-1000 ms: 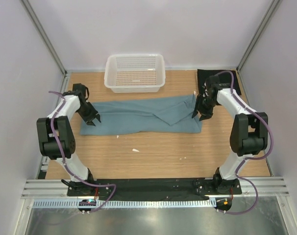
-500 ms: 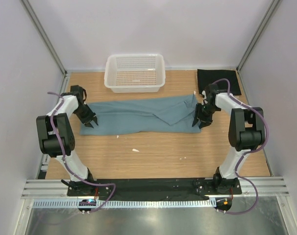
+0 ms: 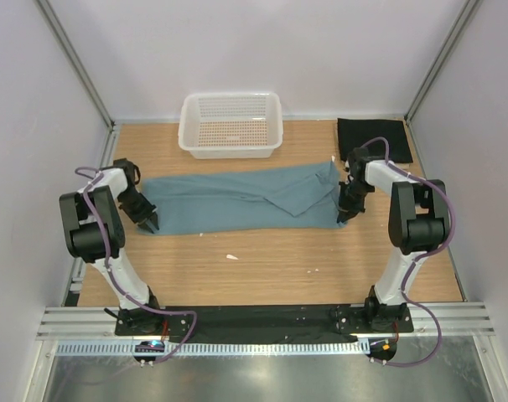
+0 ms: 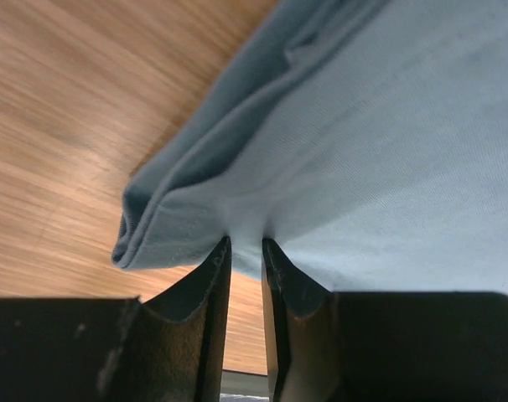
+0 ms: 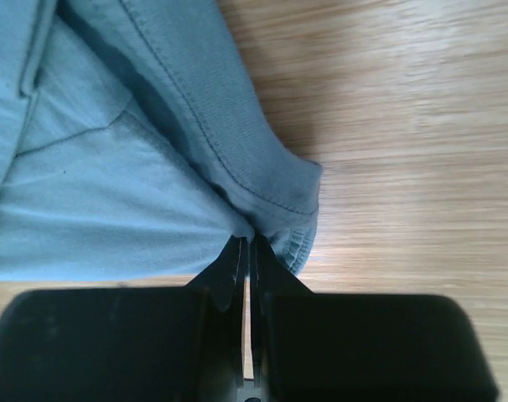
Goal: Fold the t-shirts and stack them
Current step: Fold the tshirt
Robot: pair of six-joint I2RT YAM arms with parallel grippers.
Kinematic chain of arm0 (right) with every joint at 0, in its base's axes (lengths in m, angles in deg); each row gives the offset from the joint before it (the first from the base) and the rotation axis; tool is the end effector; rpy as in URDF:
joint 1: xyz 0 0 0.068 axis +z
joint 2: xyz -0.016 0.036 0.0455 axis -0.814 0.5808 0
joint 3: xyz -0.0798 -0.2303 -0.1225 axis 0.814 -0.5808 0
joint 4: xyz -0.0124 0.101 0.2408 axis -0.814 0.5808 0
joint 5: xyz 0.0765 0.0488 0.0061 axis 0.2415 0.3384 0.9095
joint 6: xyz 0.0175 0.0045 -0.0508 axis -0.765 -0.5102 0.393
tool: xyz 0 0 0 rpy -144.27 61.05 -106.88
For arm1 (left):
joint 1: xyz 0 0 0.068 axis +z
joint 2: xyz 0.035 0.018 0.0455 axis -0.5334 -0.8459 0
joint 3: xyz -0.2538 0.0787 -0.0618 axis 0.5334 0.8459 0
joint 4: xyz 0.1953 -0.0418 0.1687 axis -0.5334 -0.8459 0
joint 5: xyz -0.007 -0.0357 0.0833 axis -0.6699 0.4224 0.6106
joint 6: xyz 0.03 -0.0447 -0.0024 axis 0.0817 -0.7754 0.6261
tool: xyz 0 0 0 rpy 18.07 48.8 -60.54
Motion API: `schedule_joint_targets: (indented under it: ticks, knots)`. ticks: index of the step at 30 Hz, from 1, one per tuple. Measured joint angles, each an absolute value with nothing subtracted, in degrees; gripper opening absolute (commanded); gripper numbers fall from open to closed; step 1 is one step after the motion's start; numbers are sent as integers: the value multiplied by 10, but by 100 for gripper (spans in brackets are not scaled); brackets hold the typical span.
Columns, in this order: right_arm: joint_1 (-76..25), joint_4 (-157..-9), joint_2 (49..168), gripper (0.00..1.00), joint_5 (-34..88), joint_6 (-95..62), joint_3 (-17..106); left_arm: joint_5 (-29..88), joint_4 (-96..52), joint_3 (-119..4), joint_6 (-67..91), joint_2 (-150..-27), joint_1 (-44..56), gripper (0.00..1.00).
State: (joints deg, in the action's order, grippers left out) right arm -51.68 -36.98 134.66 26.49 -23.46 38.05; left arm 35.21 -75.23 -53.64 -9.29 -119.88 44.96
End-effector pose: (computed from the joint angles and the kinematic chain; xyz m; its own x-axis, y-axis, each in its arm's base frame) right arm 0.3383 0.0212 0.1549 -0.9789 0.1929 -0.0669 0.1813 0.9720 0.1494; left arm 0.3183 0.0702 0.1537 -0.7040 -0.7101 0.0106 -0.7097 0.7030 -0.0459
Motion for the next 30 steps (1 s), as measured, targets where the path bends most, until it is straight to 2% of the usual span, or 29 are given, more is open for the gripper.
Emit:
schedule_joint_targets:
  ticks: [5,6,12,13,14,17,22,30]
  knots:
    - [-514,-356,1344,2,219,-232,384,347,-760,-525,-93,-1193,475,21]
    - [-513,-352,1344,6,213,-232,385,350,-761,-521,-92,-1190,478,21]
    - [-514,-317,1344,12,172,-226,415,362,-772,-476,-82,-1127,485,25]
    - [-514,-312,1344,15,165,-225,423,363,-777,-471,-82,-1107,485,27]
    - [-514,-307,1344,29,161,-224,431,363,-780,-468,-81,-1088,485,28]
    - [-515,-291,1337,46,152,-223,453,362,-783,-459,-83,-1010,485,35]
    - [-511,-291,1283,49,191,-242,468,346,-774,-460,-91,-929,474,33]
    - [-503,-456,1258,49,388,-367,368,291,-743,-459,-96,-1022,407,33]
